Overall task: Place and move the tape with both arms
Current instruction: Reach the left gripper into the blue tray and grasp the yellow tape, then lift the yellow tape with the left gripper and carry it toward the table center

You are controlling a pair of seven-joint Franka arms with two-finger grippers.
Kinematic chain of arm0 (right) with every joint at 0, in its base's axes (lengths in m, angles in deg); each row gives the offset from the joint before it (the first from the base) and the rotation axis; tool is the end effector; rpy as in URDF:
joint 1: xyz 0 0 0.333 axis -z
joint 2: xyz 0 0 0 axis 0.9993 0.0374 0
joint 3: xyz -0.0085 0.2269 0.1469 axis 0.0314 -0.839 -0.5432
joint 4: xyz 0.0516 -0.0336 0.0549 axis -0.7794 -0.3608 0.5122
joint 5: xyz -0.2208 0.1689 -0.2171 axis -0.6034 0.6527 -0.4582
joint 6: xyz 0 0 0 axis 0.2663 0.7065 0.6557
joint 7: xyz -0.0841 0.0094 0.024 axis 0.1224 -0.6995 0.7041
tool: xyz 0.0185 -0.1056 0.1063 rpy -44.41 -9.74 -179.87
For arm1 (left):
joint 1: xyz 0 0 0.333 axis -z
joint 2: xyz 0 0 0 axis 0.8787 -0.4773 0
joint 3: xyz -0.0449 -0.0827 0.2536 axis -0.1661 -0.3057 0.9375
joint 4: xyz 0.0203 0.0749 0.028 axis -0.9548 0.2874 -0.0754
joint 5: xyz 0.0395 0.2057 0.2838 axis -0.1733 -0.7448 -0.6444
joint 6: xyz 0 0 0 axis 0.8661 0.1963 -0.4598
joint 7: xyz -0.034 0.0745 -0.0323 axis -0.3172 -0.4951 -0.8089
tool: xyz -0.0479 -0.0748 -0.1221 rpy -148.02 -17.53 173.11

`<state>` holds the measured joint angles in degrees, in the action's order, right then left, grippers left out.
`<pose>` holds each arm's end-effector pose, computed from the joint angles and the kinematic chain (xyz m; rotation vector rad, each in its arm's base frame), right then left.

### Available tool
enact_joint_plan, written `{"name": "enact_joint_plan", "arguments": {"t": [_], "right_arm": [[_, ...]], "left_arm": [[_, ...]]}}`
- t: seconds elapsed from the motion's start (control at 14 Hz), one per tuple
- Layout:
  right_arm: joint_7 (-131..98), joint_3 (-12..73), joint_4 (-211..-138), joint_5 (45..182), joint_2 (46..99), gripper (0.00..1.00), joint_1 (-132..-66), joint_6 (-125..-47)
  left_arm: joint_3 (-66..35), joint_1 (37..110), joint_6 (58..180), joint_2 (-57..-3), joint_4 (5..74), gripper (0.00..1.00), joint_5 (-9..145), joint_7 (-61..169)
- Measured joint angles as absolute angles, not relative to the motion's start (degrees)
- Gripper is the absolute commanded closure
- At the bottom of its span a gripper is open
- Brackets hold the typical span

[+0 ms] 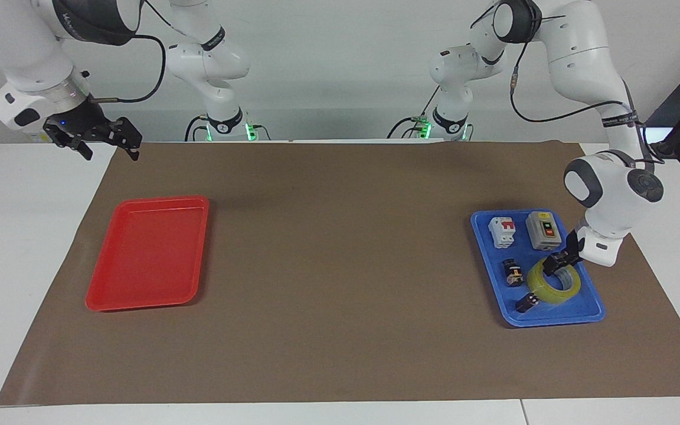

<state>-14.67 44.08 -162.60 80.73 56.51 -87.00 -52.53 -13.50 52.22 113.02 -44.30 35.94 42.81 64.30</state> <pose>0.4888 -0.0688 0.5236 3.1157 -0.0429 -0.1831 0.5907 0.0862 0.2452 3.1107 0.3704 0.0711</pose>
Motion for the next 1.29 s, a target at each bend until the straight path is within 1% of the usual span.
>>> {"name": "enact_joint_plan", "arguments": {"t": [0.43, 0.57, 0.86, 1.0, 1.14, 1.29], "right_arm": [[-14.67, 44.08, -162.6, 80.73, 56.51, 0.0, -87.0, -52.53], [-14.67, 44.05, -162.6, 80.73, 56.51, 0.0, -87.0, -52.53], [-14.67, 44.03, -162.6, 80.73, 56.51, 0.0, -87.0, -52.53], [-14.67, 44.02, -162.6, 80.73, 56.51, 0.0, -87.0, -52.53], [-14.67, 44.0, -162.6, 80.73, 56.51, 0.0, -87.01, -52.53], [-14.67, 44.0, -162.6, 80.73, 56.51, 0.0, -87.01, -52.53]], "left_arm": [[-13.35, 51.97, 113.28, -43.32, 35.87, 1.0, 42.81, 64.2], [-13.23, 51.68, 111.63, -40.85, 35.71, 1.0, 42.81, 64.2], [-13.53, 52.5, 102.63, -33.22, 35.71, 1.0, 42.81, 64.21], [-13.73, 55.91, 101.26, -31.37, 36.21, 1.0, 42.8, 64.18], [-13.95, 61.91, 101.34, -31.23, 37.75, 1.0, 42.73, 60.38], [-14.17, 68.68, 102.47, -31.61, 39.27, 1.0, 41.07, 50.94]]}}
